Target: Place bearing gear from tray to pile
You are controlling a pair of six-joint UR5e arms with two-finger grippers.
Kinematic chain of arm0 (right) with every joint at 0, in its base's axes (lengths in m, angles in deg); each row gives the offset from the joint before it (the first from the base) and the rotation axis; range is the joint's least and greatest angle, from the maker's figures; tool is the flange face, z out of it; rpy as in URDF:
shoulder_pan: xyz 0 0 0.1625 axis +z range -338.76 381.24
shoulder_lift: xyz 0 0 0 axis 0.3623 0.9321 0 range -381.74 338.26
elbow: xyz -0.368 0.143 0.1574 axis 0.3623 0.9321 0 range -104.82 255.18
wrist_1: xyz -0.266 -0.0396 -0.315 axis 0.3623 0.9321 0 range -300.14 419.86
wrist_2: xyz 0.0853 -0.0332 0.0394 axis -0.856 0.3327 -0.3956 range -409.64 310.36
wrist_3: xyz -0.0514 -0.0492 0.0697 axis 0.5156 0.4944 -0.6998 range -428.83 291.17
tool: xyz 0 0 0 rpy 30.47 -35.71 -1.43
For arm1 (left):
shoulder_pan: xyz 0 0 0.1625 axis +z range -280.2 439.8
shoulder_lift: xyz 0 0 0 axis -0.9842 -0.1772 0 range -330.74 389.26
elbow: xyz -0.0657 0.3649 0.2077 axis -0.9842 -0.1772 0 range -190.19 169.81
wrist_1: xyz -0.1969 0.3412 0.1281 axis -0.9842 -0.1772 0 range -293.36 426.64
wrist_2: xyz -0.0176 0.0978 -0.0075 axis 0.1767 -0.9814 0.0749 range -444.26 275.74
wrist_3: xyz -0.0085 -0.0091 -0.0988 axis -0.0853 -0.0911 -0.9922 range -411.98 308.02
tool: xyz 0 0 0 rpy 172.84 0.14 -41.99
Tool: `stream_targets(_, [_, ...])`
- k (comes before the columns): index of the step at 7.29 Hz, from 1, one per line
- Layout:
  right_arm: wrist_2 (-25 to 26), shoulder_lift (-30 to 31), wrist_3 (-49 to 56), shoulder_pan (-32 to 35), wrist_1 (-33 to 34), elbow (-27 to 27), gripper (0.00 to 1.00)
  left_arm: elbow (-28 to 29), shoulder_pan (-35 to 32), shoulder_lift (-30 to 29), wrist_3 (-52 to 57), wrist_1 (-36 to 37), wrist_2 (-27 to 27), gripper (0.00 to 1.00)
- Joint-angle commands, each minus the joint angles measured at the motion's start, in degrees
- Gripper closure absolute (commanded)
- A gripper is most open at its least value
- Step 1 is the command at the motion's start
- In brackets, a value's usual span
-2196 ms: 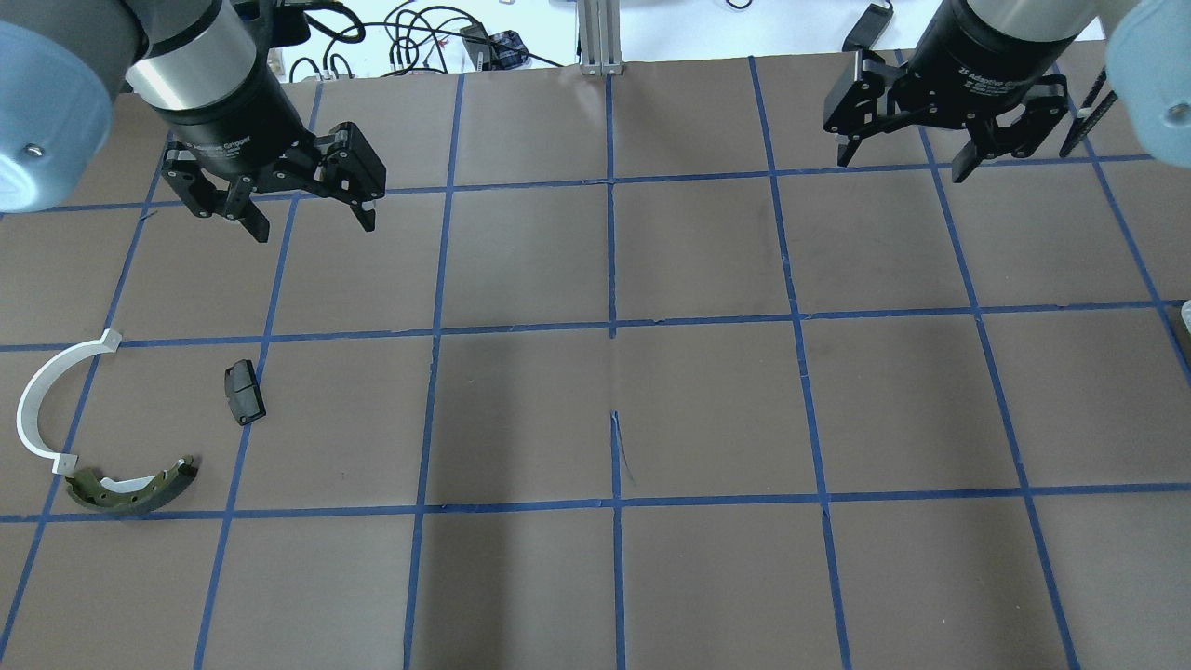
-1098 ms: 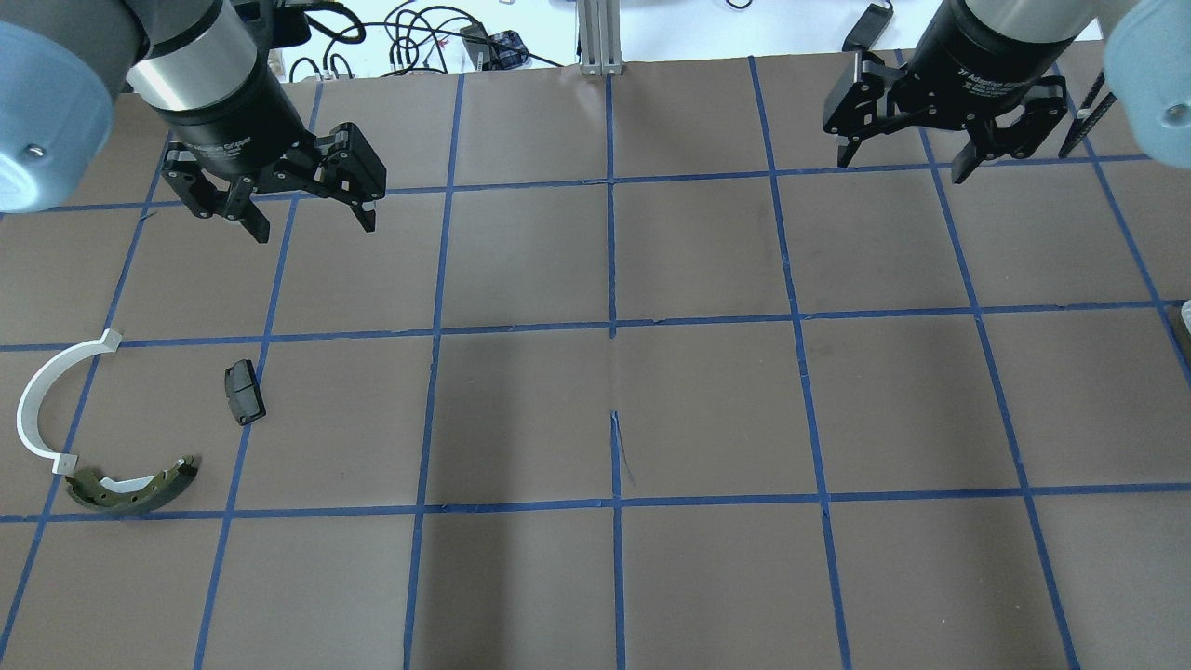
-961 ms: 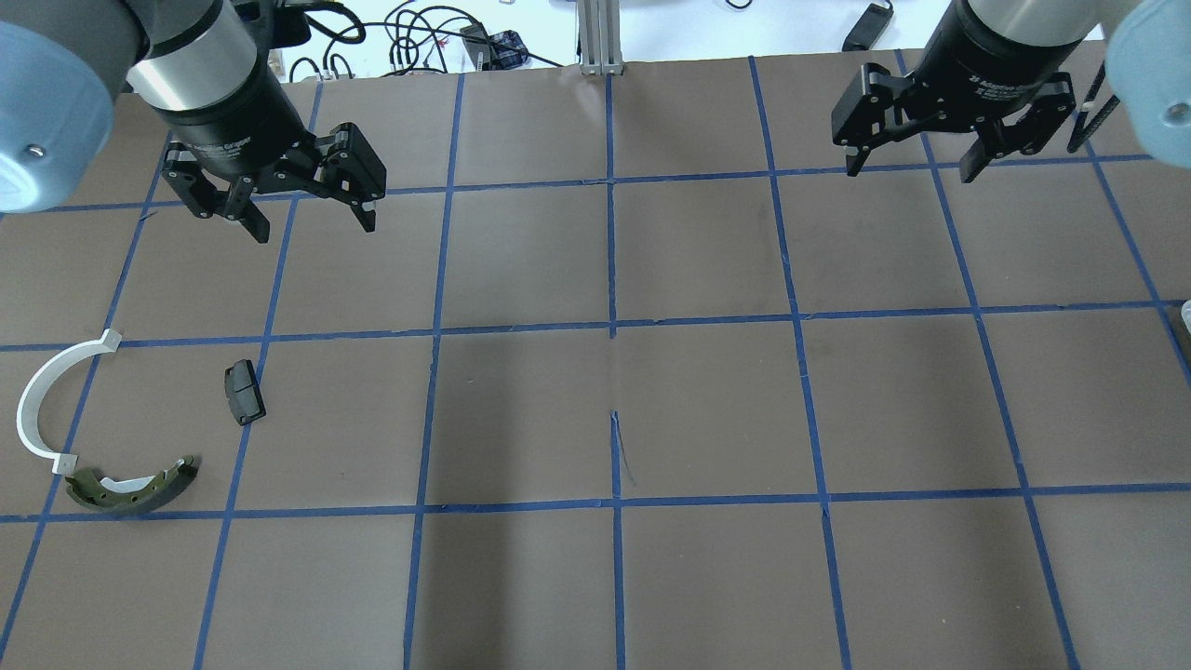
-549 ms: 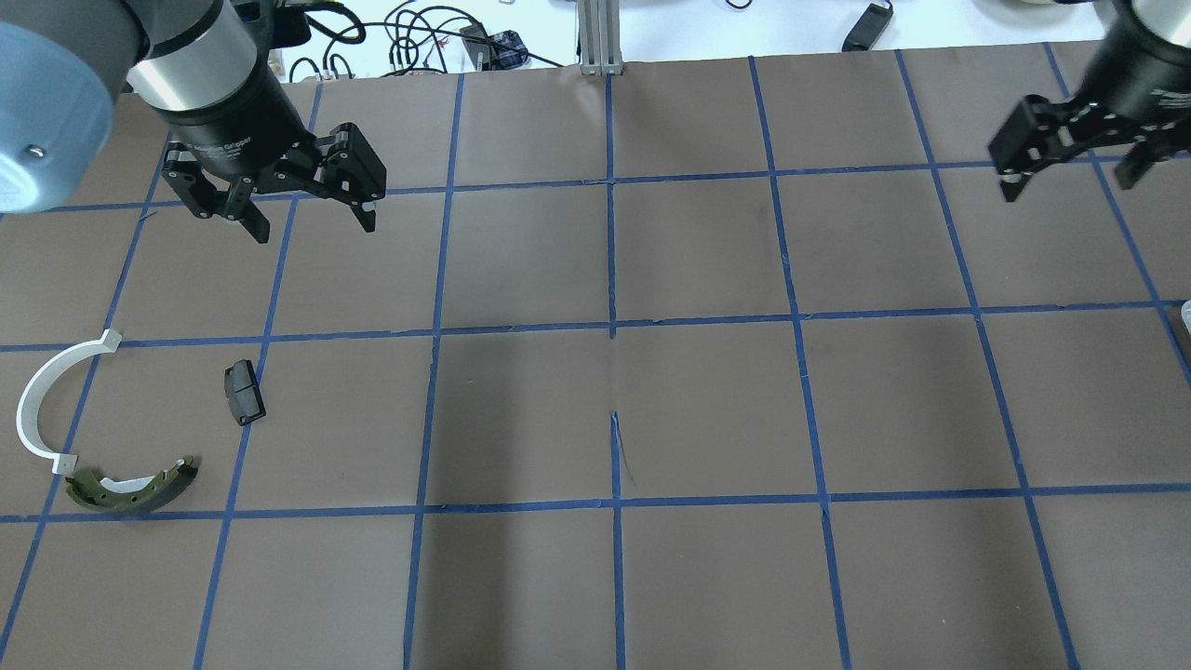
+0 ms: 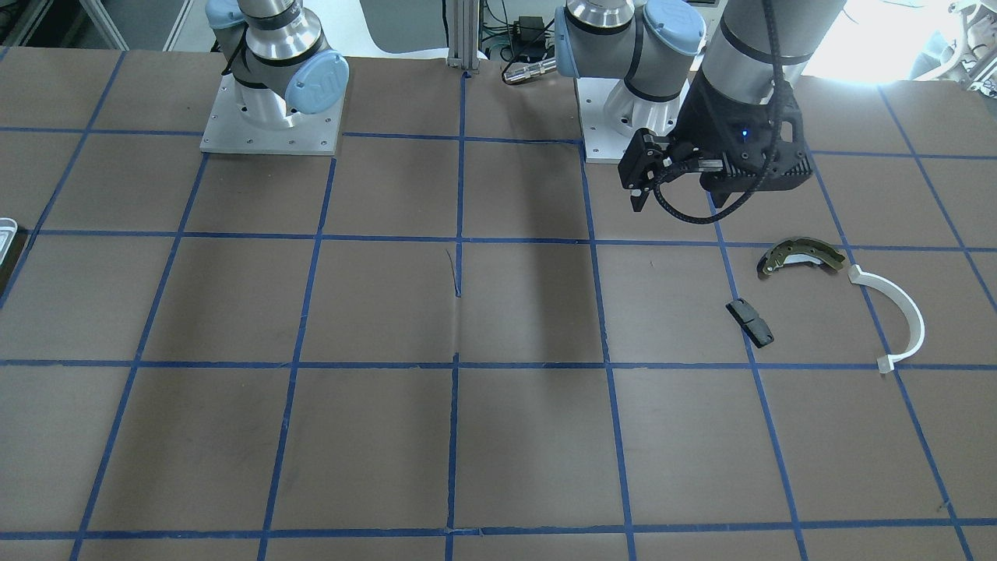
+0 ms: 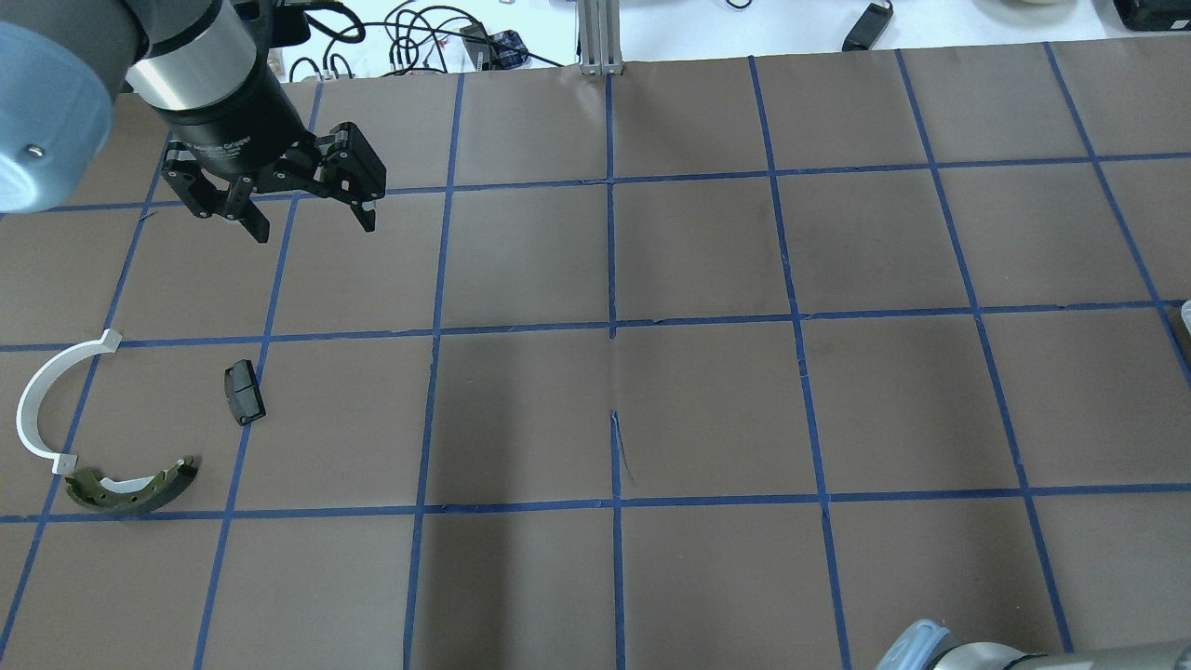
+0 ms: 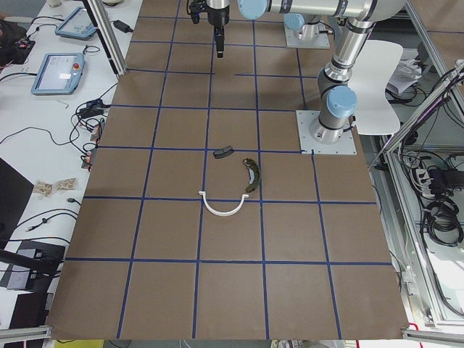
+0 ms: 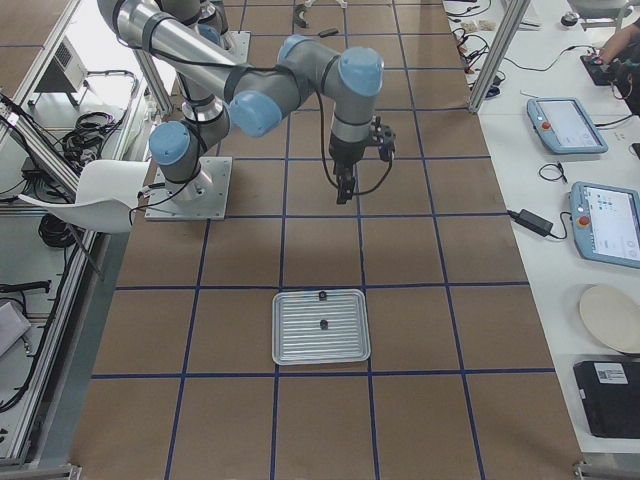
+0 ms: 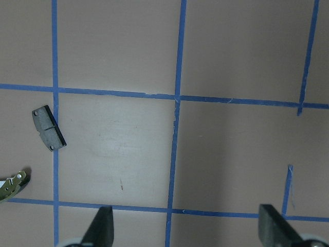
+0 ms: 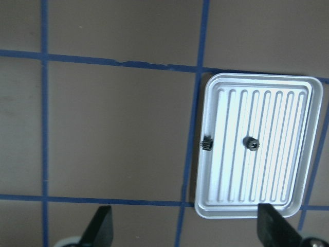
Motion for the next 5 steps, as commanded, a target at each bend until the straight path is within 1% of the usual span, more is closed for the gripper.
stream_targets(1, [-0.8,-11.2,8.9,-7.6,10.2,-0.1,0.01,0.0,0.0,0.0,-0.1,0.0,0.0,0.00])
stream_targets(2, [-0.8,-16.2,13.4,-9.1,14.9,-1.0,0.04,0.0,0.0,0.0,-0.1,0.0,0.0,0.00])
stream_targets(3, [-1.8,-20.1,15.4,-11.2,21.0,-2.6,0.05,0.0,0.0,0.0,-0.1,0.0,0.0,0.00])
stream_targets(4, [-3.0,-21.7,16.7,-11.7,23.6,-3.8,0.07,0.0,0.0,0.0,-0.1,0.0,0.0,0.00])
stream_targets(5, [-3.1,-22.2,16.7,-11.7,23.6,-4.5,0.11,0.0,0.0,0.0,-0.1,0.0,0.0,0.00])
